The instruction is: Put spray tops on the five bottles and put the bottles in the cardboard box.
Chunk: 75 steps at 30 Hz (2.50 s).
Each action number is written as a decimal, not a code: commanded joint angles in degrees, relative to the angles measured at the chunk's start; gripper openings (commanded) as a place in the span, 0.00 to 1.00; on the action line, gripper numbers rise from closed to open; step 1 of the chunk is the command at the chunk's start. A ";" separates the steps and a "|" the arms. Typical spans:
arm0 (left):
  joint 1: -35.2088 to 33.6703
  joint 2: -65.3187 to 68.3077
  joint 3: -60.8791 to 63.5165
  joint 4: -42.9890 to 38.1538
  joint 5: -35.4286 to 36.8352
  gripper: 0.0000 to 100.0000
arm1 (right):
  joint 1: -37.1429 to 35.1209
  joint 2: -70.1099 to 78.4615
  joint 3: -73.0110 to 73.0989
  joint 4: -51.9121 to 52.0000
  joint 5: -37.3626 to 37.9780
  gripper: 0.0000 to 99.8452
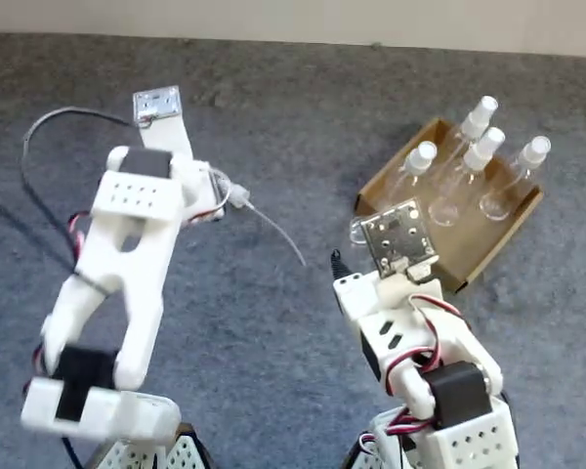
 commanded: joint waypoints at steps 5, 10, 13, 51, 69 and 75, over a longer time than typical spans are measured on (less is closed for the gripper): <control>1.45 20.44 -20.18 0.00 16.88 0.29 | 0.84 -4.26 7.96 -7.25 -0.26 0.12; 1.36 33.01 -30.64 -0.18 23.47 0.23 | 0.84 -7.96 11.12 -7.52 -0.26 0.12; 1.36 39.43 -37.05 0.26 25.41 0.22 | 0.75 -9.89 11.56 -7.25 -0.26 0.12; 4.26 23.08 -62.02 23.82 -0.88 0.01 | -4.26 -11.74 13.14 -14.99 -0.35 0.12; 15.87 -6.11 -62.20 24.26 -2.37 0.01 | -4.97 -11.74 24.22 -25.45 -0.18 0.12; 19.03 -8.92 -62.20 24.62 -2.37 0.01 | -6.73 -11.82 24.22 -29.14 -0.62 0.12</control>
